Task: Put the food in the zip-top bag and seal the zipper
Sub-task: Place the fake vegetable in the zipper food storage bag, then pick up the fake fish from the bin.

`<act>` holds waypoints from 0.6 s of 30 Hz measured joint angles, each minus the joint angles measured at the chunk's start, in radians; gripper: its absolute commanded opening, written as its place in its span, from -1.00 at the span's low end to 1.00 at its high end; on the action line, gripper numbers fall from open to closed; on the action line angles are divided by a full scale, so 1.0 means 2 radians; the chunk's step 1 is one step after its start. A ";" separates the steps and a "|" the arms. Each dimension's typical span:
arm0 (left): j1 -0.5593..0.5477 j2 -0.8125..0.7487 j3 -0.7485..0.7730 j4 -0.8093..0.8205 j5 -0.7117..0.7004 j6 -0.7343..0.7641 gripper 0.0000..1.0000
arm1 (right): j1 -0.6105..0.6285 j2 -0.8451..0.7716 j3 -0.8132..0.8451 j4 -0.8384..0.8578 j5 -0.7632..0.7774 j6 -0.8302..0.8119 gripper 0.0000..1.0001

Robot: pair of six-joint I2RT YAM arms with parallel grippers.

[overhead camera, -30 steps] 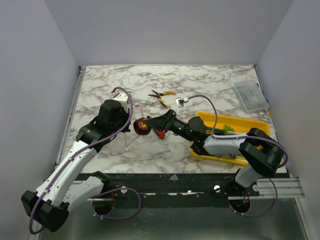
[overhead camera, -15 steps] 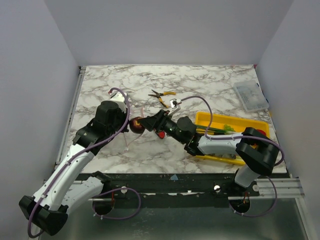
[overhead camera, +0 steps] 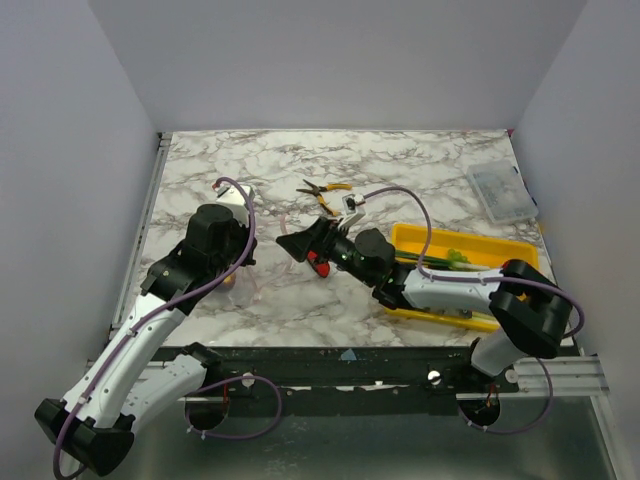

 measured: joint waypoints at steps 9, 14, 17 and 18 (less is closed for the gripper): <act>0.000 0.001 0.000 0.000 0.000 0.000 -1.00 | 0.000 -0.146 -0.013 -0.128 0.059 -0.029 0.63; 0.000 0.001 0.000 0.000 0.000 0.000 -1.00 | -0.001 -0.247 -0.014 -0.317 0.170 -0.017 0.62; 0.000 0.002 0.000 0.000 0.002 0.000 -1.00 | -0.012 -0.316 -0.026 -0.444 0.235 0.005 0.62; 0.000 0.003 0.000 0.000 0.002 0.000 -1.00 | -0.020 -0.340 -0.029 -0.484 0.252 0.013 0.62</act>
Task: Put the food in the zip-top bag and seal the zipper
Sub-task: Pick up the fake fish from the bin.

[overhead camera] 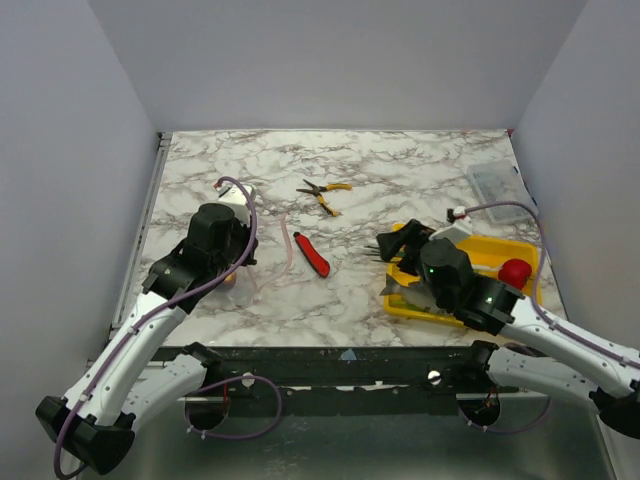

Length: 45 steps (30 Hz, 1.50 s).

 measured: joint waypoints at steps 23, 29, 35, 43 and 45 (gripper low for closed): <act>0.000 -0.001 0.000 0.000 0.005 -0.001 -1.00 | -0.058 0.211 0.221 -0.453 -0.039 -0.098 0.82; 0.000 -0.002 0.000 0.000 0.010 -0.001 -1.00 | -0.058 0.200 0.253 -0.468 -0.031 -0.166 0.78; 0.000 -0.002 0.000 0.000 0.011 -0.001 -1.00 | -0.058 0.169 0.248 -0.436 -0.027 -0.264 0.78; 0.000 -0.008 0.000 0.000 0.011 -0.001 -1.00 | -0.056 0.166 0.245 -0.410 -0.021 -0.333 0.77; 0.000 -0.008 0.000 0.000 0.011 -0.002 -1.00 | -0.052 0.171 0.245 -0.411 -0.004 -0.346 0.78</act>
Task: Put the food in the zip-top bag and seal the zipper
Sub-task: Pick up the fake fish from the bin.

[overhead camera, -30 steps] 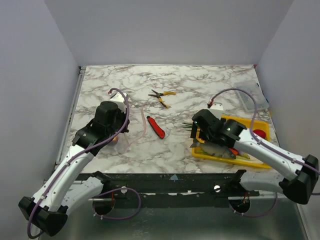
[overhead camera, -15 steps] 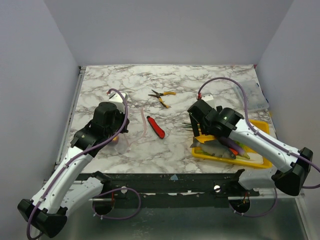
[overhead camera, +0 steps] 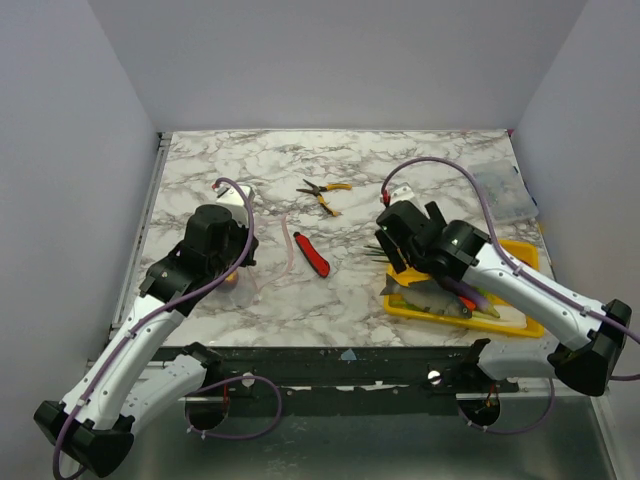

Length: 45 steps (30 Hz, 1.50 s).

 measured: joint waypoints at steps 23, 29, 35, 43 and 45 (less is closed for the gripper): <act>0.007 0.032 0.000 0.000 -0.006 0.000 -1.00 | 0.009 -0.132 -0.188 -0.022 -0.006 -0.144 0.72; 0.007 0.032 0.000 0.000 -0.007 0.000 -1.00 | 0.009 -0.086 -0.189 0.004 -0.038 -0.165 0.69; 0.007 0.029 0.000 0.000 -0.007 0.000 -1.00 | 0.009 -0.064 -0.189 0.026 -0.070 -0.174 0.70; 0.007 0.020 0.000 0.000 -0.007 0.000 -1.00 | 0.009 -0.048 -0.190 0.048 -0.133 -0.176 0.71; 0.007 0.019 0.000 0.000 -0.007 0.000 -1.00 | 0.009 -0.040 -0.192 0.051 -0.132 -0.176 0.71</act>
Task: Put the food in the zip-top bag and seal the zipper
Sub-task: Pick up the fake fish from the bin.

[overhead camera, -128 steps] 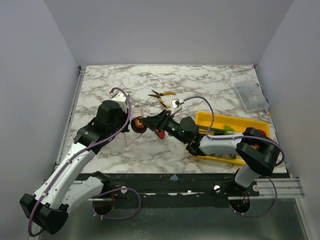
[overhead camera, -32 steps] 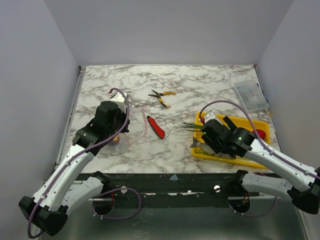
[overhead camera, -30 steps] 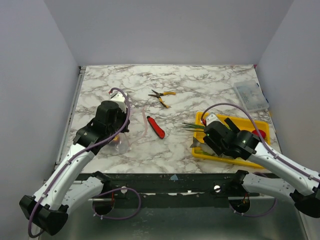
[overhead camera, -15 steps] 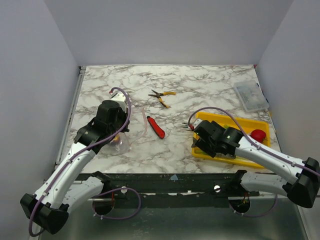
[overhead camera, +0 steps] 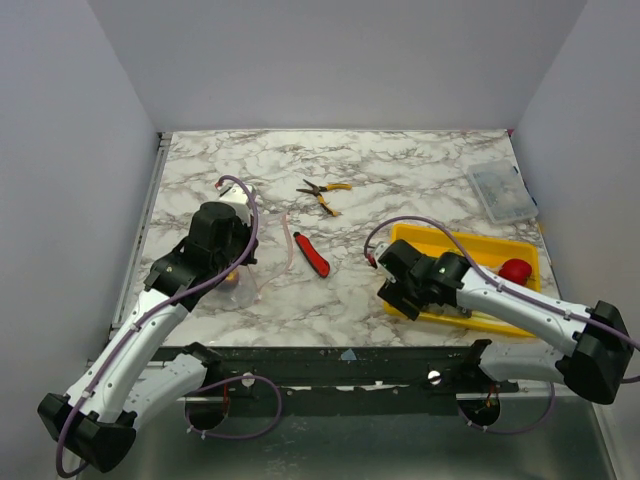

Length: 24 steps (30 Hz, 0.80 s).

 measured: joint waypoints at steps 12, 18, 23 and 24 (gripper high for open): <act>0.000 0.000 0.000 0.000 0.000 0.000 -1.00 | 0.000 0.070 -0.005 0.035 0.035 -0.010 0.08; 0.000 -0.001 0.000 0.000 0.000 0.000 -1.00 | 0.000 0.069 -0.005 0.058 0.064 -0.024 -0.32; 0.000 -0.003 0.000 0.000 0.000 0.000 -1.00 | 0.000 0.044 -0.008 0.071 0.091 -0.031 -0.99; 0.000 -0.004 0.000 0.000 0.000 0.000 -1.00 | 0.000 0.036 -0.009 0.074 0.098 -0.033 -0.99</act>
